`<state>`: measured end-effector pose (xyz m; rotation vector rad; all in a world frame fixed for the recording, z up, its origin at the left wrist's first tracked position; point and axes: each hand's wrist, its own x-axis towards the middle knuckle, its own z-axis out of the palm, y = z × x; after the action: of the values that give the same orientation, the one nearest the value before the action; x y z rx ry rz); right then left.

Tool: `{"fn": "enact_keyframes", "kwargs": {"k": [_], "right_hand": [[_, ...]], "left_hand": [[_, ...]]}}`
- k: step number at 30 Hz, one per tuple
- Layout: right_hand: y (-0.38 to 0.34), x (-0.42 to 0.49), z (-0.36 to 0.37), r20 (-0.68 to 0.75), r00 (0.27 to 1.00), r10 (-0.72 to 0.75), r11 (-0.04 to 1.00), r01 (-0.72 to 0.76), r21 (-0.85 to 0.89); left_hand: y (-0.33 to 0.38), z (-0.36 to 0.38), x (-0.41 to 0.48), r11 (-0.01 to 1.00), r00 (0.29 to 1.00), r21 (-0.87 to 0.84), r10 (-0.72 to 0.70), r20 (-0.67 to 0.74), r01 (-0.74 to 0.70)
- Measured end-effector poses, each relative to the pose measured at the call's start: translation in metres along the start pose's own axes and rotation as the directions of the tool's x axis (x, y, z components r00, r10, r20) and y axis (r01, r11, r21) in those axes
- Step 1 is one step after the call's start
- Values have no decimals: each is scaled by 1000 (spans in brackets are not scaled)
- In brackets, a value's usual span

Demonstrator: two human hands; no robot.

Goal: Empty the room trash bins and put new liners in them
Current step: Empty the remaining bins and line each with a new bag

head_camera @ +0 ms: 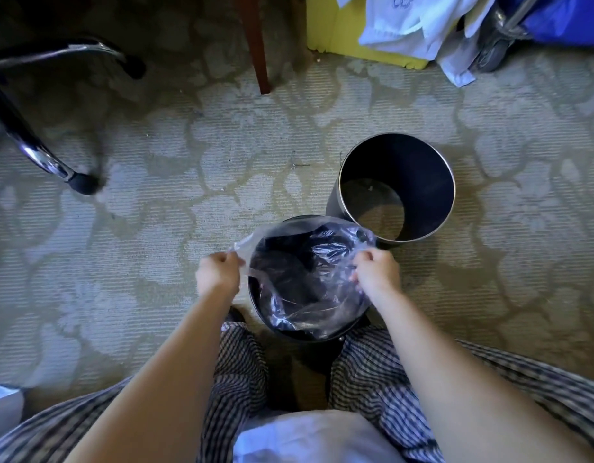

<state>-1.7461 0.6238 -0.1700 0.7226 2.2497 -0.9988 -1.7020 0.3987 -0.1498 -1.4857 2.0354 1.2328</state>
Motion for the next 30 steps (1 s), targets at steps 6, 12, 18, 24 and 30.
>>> {"fn": "enact_keyframes", "kwargs": {"k": [6, 12, 18, 24, 30], "right_hand": [[6, 11, -49, -221, 955, 199, 978, -208, -14], [-4, -1, -45, -291, 944, -157, 983, 121, -140], [-36, 0, -30, -92, 901, -423, 859, 367, -357], [-65, 23, -27, 38, 911, -410, 743, 358, -566], [-78, 44, -20, -17, 961, -277, 944, 269, -192]], "left_hand": [[0, -26, 8, 971, 987, 238, 5, -160, 34], [8, -10, -5, 716, 897, 595, 442, 18, -365], [20, 23, -5, 259, 515, 716, 842, 161, -648], [30, 32, 17, 257, 408, 643, 908, 95, -722], [42, 30, 36, 641, 692, 385, 722, -11, -663]]}}
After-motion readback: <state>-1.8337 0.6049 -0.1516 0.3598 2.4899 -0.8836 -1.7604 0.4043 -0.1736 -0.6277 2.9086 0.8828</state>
